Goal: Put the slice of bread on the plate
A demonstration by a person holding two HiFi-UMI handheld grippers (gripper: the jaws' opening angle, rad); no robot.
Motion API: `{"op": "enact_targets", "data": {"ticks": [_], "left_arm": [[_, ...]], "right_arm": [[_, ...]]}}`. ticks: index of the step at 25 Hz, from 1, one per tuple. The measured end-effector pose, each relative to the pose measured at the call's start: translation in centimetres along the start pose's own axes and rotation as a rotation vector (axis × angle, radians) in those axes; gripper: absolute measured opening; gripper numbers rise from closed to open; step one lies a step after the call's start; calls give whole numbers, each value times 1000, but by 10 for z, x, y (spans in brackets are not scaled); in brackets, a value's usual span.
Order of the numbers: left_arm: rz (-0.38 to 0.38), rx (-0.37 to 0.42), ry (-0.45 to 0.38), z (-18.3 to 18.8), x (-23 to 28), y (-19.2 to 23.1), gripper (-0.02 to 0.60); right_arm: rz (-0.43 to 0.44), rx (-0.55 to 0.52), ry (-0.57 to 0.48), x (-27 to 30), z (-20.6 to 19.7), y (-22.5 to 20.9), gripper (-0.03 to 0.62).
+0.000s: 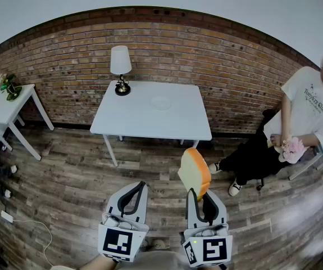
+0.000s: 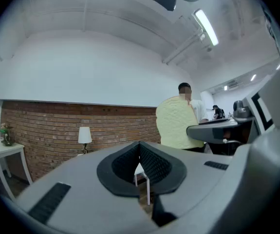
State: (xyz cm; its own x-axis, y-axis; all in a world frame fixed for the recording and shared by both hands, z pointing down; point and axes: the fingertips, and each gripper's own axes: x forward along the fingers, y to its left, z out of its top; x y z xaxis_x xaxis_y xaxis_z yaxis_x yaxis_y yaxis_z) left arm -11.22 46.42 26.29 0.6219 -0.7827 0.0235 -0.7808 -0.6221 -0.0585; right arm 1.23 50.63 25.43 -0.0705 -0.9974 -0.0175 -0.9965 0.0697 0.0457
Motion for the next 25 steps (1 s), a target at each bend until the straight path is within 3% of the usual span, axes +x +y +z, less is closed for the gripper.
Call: {"op": "enact_targets", "data": {"ticks": [25], "left_arm": [[26,-12,13,-4,22,-10,9]], "right_arm": [[21,36,4,8,-10,-24,98]]}}
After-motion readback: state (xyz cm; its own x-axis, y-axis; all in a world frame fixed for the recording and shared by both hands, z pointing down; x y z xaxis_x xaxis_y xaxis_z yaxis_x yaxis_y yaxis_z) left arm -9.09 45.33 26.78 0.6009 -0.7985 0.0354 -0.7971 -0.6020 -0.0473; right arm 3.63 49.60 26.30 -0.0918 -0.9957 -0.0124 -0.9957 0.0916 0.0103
